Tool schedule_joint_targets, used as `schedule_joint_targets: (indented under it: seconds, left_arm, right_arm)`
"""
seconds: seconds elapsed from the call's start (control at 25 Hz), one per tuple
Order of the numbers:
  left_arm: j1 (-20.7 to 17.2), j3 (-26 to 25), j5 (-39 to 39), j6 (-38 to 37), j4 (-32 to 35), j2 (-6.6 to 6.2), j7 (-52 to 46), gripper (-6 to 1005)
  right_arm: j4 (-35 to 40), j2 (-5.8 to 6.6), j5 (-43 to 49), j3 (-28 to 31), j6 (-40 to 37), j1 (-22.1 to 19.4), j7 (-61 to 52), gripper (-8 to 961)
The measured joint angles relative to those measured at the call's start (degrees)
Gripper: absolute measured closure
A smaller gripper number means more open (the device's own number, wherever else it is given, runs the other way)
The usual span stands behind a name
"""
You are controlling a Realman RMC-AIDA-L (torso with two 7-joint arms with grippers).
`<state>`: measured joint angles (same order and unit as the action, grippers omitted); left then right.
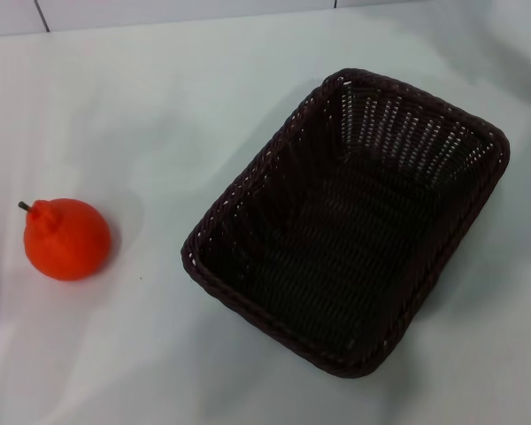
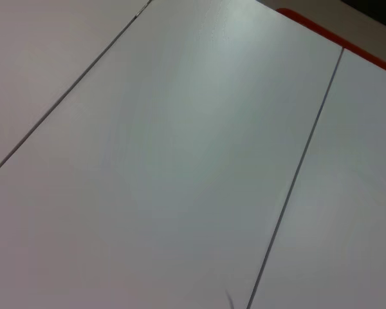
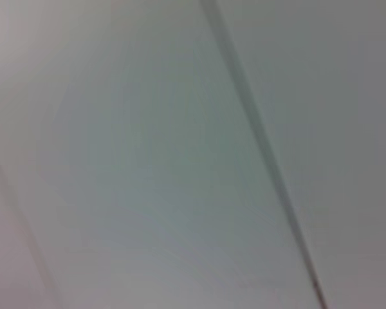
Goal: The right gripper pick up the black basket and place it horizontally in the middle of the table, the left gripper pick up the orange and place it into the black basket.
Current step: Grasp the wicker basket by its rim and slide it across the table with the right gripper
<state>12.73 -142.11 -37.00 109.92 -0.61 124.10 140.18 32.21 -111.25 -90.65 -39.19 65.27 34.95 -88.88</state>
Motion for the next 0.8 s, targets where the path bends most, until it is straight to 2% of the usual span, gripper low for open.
schedule_joint_targets:
  seconds: [0.04,0.16,0.28,0.48,0.8]
  left_arm:
    - [0.1,0.0,0.0,0.0,-0.1,0.0,0.0,99]
    - [0.3,0.0,0.0,-0.1,-0.2,0.0,0.1,99]
    - [0.6,0.0,0.0,-0.2,-0.2,0.0,0.1,99]
    - [1.1,0.0,0.0,-1.3,-0.3,0.0,0.2,99]
    - [1.3,0.0,0.0,-2.4,-0.3,0.1,0.2,100]
  right_arm:
    - [3.0,1.36,4.9,-0.9,1.7,0.2,-4.7,28]
    - [11.8,3.99,18.6,-1.9,8.2,1.5,-15.9,28]
    - [20.4,4.96,33.1,-1.8,16.3,4.1,-24.5,33]
    - [25.7,4.47,48.8,-1.8,24.6,9.2,-28.6,54]
    - [24.2,2.07,58.2,-5.0,24.9,12.3,-28.8,88]
